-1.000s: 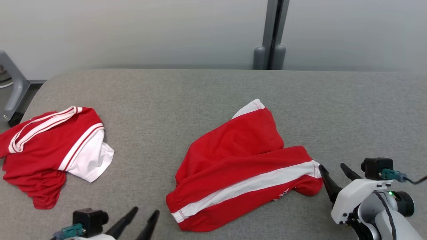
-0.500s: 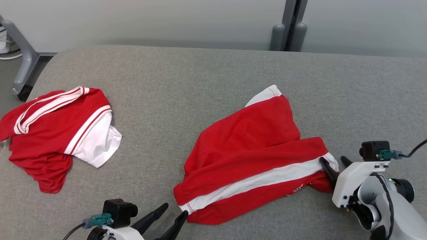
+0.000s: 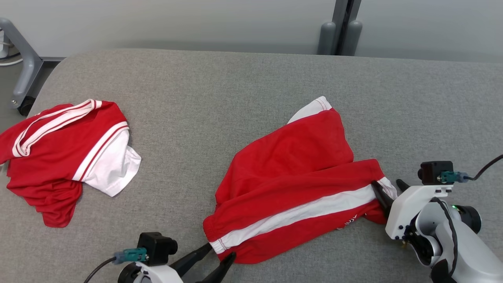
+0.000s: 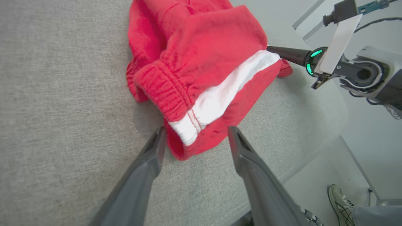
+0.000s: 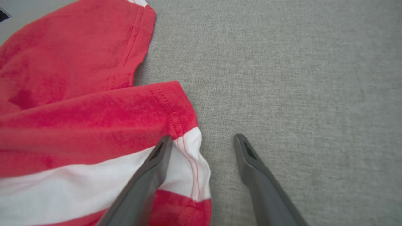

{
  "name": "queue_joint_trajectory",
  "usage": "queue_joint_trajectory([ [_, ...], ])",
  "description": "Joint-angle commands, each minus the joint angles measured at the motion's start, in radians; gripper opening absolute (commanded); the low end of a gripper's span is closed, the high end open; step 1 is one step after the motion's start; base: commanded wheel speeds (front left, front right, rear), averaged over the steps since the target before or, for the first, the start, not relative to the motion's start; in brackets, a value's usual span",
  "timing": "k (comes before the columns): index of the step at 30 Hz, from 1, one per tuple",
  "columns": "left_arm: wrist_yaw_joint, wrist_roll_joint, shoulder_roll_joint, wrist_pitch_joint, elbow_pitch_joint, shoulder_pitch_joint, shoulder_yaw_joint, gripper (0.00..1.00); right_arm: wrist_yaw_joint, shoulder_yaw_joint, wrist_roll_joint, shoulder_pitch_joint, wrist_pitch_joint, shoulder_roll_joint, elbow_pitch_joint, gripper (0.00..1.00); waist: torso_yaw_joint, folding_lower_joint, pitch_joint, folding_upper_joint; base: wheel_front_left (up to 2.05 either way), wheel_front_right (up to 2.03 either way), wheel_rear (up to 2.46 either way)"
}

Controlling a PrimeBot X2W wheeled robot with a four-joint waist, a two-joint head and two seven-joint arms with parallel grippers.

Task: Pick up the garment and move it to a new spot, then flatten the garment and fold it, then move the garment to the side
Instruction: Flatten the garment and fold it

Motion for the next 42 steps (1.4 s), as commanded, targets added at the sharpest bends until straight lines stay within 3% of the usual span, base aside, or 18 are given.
queue_joint_trajectory([
  [1,-0.001,-0.007,0.008,-0.01,0.005,-0.025,-0.004,0.97,0.003,0.019,0.007,0.018,0.005,0.017,0.023,1.0,-0.001,0.0,0.0,0.0,0.0,0.0,0.0],
  [4,-0.001,-0.022,0.011,-0.023,0.01,-0.038,-0.03,0.69,0.003,0.04,0.02,0.013,-0.001,0.021,0.035,1.0,-0.003,0.0,-0.001,0.0,0.0,0.0,0.0],
  [6,-0.001,-0.03,0.016,-0.031,0.014,-0.047,-0.042,0.5,0.003,0.054,0.031,0.015,-0.006,0.024,0.042,0.83,-0.004,0.0,-0.003,0.0,0.0,0.0,0.0],
  [7,-0.001,-0.035,0.017,-0.034,0.016,-0.053,-0.049,0.45,0.003,0.06,0.035,0.015,-0.007,0.024,0.045,0.73,-0.004,0.0,-0.004,0.0,0.0,0.0,0.0],
  [8,-0.001,-0.038,0.017,-0.039,0.018,-0.057,-0.054,0.28,0.003,0.065,0.039,0.016,-0.009,0.023,0.049,0.7,-0.004,0.0,-0.005,0.0,0.0,0.0,0.0],
  [9,-0.001,-0.039,0.018,-0.043,0.022,-0.06,-0.06,0.0,0.003,0.073,0.046,0.018,-0.011,0.024,0.053,0.64,-0.004,0.0,-0.008,0.0,0.0,0.0,0.0],
  [11,-0.001,-0.043,0.019,-0.049,0.032,-0.058,-0.07,0.0,0.003,0.088,0.058,0.024,-0.018,0.025,0.056,0.33,-0.004,0.0,-0.018,0.0,0.0,0.0,0.0],
  [12,-0.001,-0.045,0.02,-0.05,0.038,-0.059,-0.073,0.0,0.003,0.095,0.064,0.025,-0.021,0.023,0.057,0.13,-0.005,0.0,-0.022,0.0,0.0,0.0,0.0],
  [13,-0.001,-0.047,0.023,-0.053,0.042,-0.061,-0.074,0.0,0.002,0.103,0.072,0.025,-0.026,0.02,0.056,0.0,-0.006,0.0,-0.026,0.0,0.0,0.0,0.0],
  [23,0.005,-0.083,0.062,-0.061,0.004,-0.035,-0.047,0.0,0.002,0.169,0.172,0.033,-0.096,-0.018,-0.025,0.0,-0.024,0.0,-0.095,0.0,0.0,0.0,0.0],
  [30,0.017,-0.127,0.149,-0.014,-0.113,-0.001,-0.017,0.0,0.002,0.189,0.253,0.088,-0.132,-0.063,-0.136,0.0,-0.052,0.0,-0.138,0.0,0.0,0.0,0.0],
  [35,0.009,-0.172,0.221,0.084,-0.189,-0.06,-0.01,0.0,0.002,0.196,0.361,0.111,-0.1,-0.082,-0.271,0.0,-0.076,0.0,-0.141,0.0,0.0,0.0,0.0],
  [42,-0.002,-0.35,0.28,0.303,-0.164,-0.235,-0.012,0.0,0.002,0.218,0.552,0.062,0.028,-0.088,-0.389,0.0,-0.112,0.0,-0.115,0.0,0.0,0.0,0.0],
])
